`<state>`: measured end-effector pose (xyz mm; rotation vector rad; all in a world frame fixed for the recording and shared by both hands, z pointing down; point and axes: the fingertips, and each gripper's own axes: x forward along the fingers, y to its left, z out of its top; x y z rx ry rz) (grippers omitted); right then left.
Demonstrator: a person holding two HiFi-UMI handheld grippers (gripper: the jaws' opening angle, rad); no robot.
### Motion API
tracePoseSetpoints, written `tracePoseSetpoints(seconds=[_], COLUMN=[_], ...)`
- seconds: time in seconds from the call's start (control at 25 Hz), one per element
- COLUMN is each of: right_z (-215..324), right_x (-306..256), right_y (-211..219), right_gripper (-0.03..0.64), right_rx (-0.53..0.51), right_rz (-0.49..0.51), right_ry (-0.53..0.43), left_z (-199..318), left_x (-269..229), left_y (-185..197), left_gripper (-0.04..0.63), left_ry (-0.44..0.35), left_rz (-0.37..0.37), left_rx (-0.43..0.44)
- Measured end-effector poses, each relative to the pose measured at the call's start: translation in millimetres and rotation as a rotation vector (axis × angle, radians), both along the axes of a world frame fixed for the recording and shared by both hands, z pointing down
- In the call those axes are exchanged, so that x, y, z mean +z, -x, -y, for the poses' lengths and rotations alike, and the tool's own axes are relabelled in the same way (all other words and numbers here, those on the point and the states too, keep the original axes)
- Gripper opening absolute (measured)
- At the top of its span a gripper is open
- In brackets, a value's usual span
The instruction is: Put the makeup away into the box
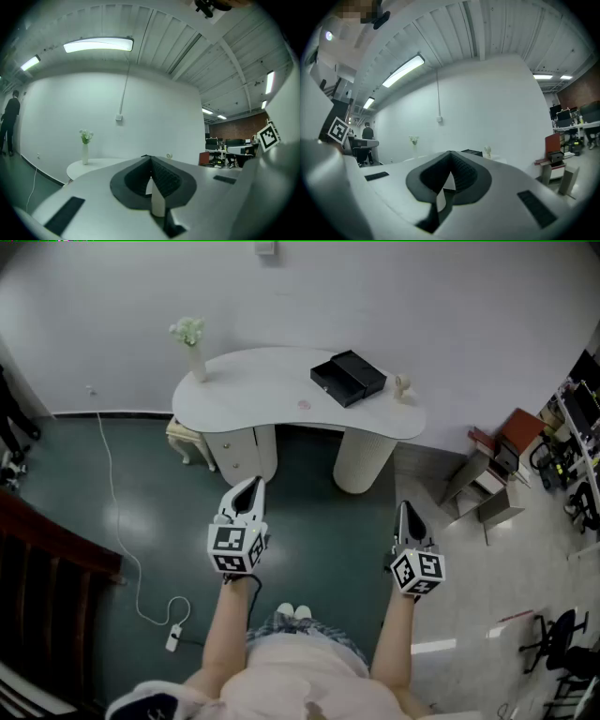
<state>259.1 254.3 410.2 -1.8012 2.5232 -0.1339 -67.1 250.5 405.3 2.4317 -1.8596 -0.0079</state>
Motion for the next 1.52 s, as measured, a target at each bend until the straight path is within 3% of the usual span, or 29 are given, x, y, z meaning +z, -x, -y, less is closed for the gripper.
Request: tracePoseSetpoints(seconds=[1.2, 1.52], right_z=[9.4, 17.2], right_x=[7.9, -7.6], right_y=[33.6, 42.9], right_gripper=[0.017, 0.335], right_rx=[-0.091, -0.101], right_rz=[-0.008, 0.038], right_ry=[0.036, -0.016], left_z=[6.7, 9.7], left_x=[14.2, 17.0], left_y=[0.6, 11.3], left_gripper=[0.026, 0.026], left_ry=[0.052, 0.060], left_rz=[-0.001, 0.003], left_rx=[0.033, 0.028])
